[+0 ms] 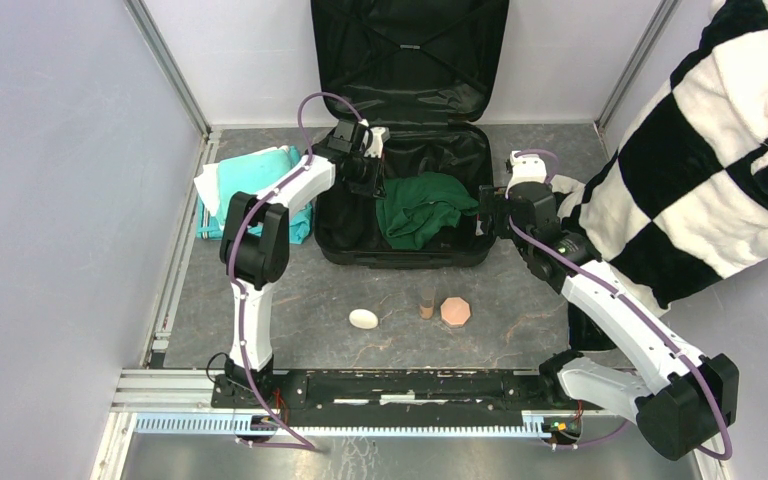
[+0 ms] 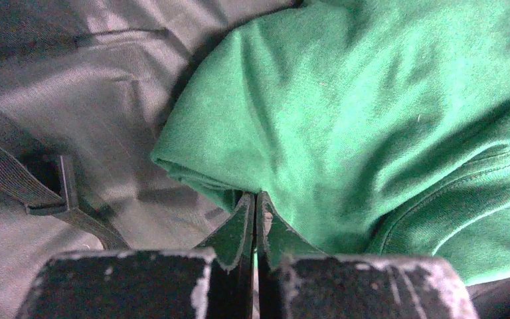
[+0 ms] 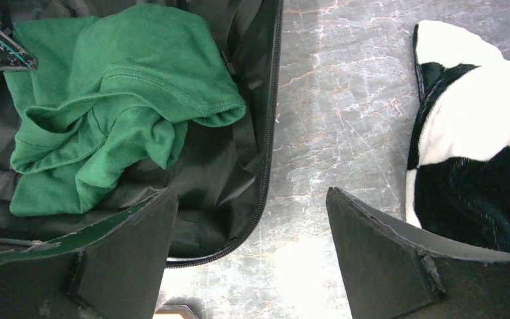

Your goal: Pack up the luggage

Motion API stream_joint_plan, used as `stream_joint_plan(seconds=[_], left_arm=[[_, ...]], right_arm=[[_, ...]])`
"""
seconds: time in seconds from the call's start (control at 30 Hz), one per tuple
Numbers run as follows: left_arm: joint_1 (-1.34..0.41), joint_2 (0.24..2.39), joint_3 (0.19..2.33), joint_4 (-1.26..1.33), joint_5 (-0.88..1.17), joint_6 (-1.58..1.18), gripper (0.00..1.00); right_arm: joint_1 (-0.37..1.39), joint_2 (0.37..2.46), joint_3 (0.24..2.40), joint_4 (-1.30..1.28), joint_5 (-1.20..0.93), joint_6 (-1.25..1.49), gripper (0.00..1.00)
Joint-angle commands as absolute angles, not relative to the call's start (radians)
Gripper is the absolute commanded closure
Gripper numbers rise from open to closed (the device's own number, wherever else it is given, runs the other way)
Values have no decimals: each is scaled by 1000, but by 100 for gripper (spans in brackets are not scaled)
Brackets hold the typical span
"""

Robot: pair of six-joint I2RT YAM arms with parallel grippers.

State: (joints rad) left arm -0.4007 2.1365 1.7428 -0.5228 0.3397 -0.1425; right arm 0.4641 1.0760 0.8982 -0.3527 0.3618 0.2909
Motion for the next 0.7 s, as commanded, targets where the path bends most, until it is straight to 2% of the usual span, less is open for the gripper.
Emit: stream_joint_plan(seconds=[0.0, 0.3, 0.67], left_arm=[[-396, 2116, 1799, -485, 342, -128, 98], [-392, 2050, 1841, -474, 165, 64, 98], [-347, 2072, 1901, -402, 3, 135, 98]], right_arm=[[461, 1065, 889, -318, 381, 296, 11], [461, 1112, 919, -305, 356, 295, 11], [461, 1140, 926, -298, 300, 302, 11]])
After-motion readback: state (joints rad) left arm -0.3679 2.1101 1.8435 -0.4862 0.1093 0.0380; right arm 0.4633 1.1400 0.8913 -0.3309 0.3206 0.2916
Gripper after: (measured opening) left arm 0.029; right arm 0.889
